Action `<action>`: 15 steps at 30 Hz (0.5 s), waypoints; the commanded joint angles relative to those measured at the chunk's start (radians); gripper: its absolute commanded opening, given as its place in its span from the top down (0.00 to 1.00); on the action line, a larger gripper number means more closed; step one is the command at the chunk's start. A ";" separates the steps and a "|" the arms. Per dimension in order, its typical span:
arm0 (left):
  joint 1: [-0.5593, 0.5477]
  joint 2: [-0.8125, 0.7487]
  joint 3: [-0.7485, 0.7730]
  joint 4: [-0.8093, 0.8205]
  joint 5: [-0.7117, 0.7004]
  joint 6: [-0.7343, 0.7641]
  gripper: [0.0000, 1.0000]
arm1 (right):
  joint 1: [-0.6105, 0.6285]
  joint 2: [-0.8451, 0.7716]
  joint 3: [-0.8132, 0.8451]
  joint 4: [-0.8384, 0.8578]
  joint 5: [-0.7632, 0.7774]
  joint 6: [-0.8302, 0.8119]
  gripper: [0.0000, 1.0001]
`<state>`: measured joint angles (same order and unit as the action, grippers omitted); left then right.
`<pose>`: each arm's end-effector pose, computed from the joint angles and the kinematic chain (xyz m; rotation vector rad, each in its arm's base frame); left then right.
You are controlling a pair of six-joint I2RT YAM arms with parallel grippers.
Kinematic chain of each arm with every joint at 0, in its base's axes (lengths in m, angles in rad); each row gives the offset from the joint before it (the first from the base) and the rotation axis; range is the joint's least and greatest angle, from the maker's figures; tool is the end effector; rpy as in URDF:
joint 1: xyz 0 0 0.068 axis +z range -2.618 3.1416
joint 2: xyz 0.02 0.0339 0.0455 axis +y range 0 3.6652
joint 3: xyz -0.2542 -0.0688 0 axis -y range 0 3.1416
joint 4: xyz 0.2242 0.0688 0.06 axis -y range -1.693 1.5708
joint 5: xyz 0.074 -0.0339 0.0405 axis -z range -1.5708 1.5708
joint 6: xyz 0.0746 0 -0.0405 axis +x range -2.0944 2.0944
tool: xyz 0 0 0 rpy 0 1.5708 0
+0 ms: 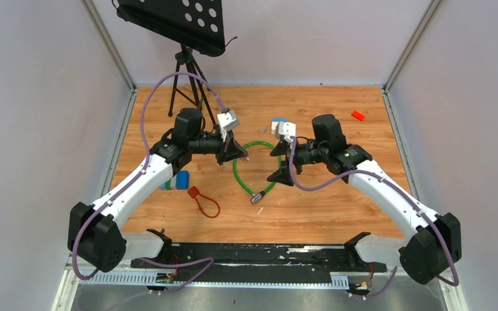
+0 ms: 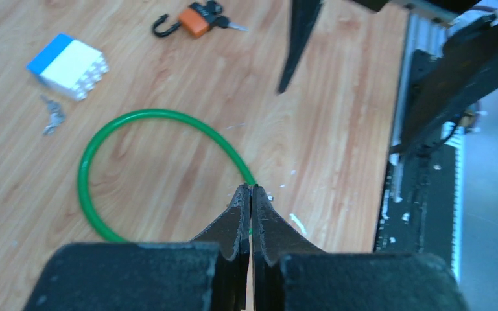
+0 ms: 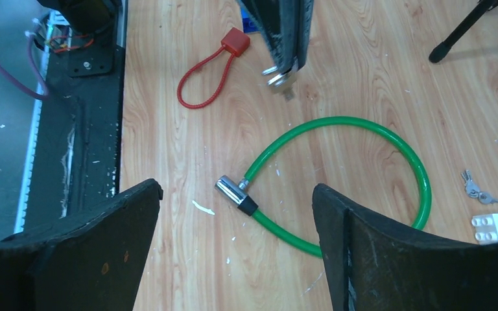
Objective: Unlock with the key
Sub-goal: Pick up the key from the center of the board.
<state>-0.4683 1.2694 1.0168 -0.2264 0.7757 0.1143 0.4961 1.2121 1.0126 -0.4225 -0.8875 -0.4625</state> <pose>0.2348 -0.1773 0.2997 1.0428 1.7613 -1.0114 0.2018 0.1750 0.2953 -1.3736 1.5702 0.9808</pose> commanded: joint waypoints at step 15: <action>-0.107 -0.055 -0.025 0.159 0.177 -0.219 1.00 | 0.195 0.047 0.040 0.128 0.215 -0.043 0.37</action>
<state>-0.5694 1.2629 1.0115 -0.1421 0.9272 -0.0620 0.6819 1.2568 1.0145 -0.3561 -0.7090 -0.5076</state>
